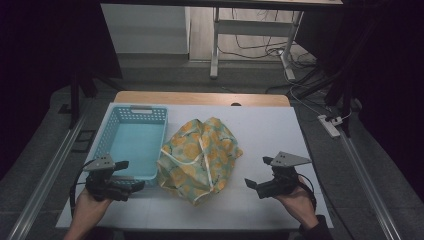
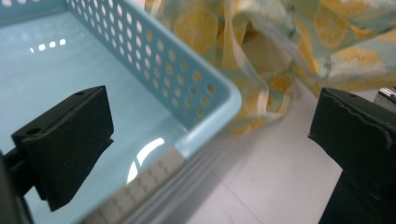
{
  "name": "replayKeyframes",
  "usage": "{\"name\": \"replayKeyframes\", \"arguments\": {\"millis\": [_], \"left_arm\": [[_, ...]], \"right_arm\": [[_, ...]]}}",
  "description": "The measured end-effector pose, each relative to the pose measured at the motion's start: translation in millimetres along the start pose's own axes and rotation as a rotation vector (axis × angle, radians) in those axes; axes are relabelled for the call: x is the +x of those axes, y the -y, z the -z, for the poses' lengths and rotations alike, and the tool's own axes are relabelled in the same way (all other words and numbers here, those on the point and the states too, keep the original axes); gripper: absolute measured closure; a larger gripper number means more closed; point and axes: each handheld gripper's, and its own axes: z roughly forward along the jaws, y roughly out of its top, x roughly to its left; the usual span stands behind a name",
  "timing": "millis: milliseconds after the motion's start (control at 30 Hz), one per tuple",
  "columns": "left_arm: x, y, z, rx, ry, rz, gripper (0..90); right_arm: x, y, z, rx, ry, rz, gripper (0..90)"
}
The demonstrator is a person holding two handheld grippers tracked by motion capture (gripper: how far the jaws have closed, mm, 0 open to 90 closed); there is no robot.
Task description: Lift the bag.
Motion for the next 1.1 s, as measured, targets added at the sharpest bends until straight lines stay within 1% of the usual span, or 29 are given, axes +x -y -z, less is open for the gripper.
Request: {"name": "replayKeyframes", "arguments": {"millis": [133,200,233,300,433,567,733,967,1033,1100], "left_arm": [[-2.2,11.9,5.2,-0.009,0.000,0.021,0.0],[-3.6,17.6,8.0,-0.019,-0.012,0.027,0.0],[-4.5,20.1,10.1,-0.032,-0.020,0.027,0.0],[-6.0,23.3,14.3,-0.040,-0.034,0.030,0.0],[-10.3,29.5,20.6,-0.032,-0.062,0.027,0.0],[-12.1,37.5,22.8,-0.016,-0.087,0.028,0.0],[-12.2,47.2,21.7,0.022,-0.124,0.031,0.0],[-13.2,60.2,19.8,0.080,-0.180,0.031,0.0],[-12.3,63.5,19.3,0.102,-0.198,0.036,0.0],[-10.4,67.1,17.6,0.133,-0.213,0.045,0.0]], "right_arm": [[-0.7,11.3,8.0,0.001,0.021,-0.014,0.0],[-0.8,18.3,11.5,0.000,0.030,-0.026,0.0],[-1.0,22.0,12.9,0.002,0.033,-0.034,0.0],[-1.5,28.7,15.8,0.012,0.043,-0.042,0.0],[-2.1,40.4,22.4,0.021,0.076,-0.051,0.0],[-2.6,50.9,29.0,0.030,0.102,-0.063,0.0],[-3.5,64.7,35.6,0.055,0.127,-0.076,0.0],[-4.5,82.9,44.0,0.098,0.147,-0.122,0.0],[-4.6,87.4,44.7,0.120,0.149,-0.134,0.0],[-4.6,91.8,43.9,0.157,0.155,-0.137,0.0]]}}
